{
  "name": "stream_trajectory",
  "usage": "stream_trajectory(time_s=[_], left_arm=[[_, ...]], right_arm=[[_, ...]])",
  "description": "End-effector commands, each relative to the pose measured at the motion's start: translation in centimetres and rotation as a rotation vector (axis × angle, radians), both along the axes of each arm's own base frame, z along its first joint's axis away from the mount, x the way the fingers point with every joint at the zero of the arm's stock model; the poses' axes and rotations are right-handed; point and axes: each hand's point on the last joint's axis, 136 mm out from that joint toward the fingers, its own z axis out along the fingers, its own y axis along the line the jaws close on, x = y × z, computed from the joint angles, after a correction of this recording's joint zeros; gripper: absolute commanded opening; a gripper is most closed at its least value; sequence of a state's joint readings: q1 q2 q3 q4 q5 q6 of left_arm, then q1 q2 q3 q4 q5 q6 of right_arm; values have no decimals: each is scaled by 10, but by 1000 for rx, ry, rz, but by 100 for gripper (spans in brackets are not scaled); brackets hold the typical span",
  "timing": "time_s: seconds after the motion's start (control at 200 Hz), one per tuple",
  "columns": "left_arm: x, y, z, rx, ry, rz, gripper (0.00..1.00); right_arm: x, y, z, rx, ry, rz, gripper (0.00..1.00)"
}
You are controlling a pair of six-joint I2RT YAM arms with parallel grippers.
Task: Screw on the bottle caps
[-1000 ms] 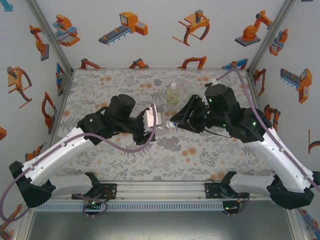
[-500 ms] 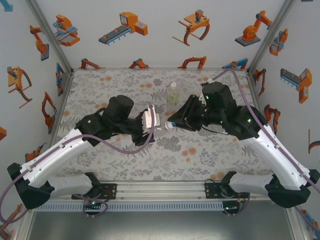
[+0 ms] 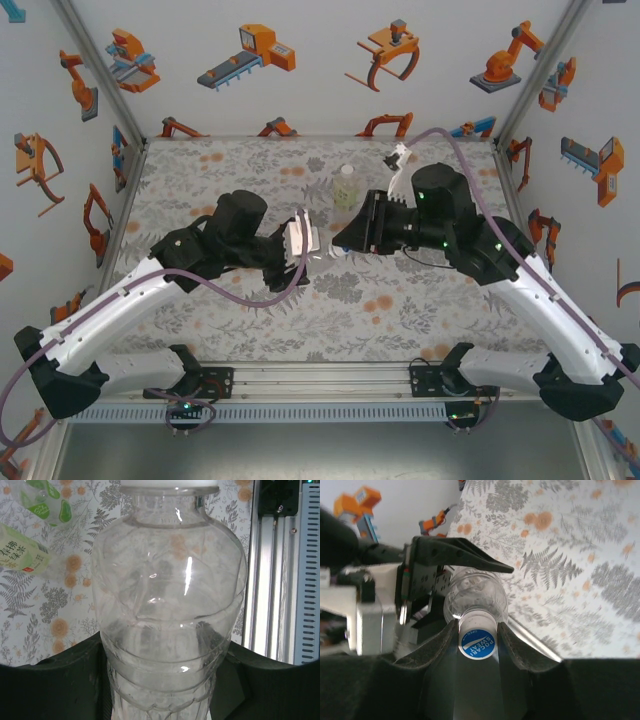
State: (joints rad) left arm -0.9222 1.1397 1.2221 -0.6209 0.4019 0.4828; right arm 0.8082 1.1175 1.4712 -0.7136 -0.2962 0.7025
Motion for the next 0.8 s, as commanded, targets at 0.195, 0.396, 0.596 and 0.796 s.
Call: stream_trajectory(time_s=[0.195,0.396,0.596,0.796], left_arm=[[-23,-3,36,-109,18,-93,0],[-27,-1,45,-132,18,-106,0],[-31,-2,42,-127,41,-125,0],[-31,-5,40,-127,52,-131,0]], right_arm=[[-75,36,32,36,-741,795,6],[-85,26,8,-102,-1041,1000,0],[-89,20,-4,-161,-1218,1107,0],[-87,19,-5,-179,-1265,1085,9]])
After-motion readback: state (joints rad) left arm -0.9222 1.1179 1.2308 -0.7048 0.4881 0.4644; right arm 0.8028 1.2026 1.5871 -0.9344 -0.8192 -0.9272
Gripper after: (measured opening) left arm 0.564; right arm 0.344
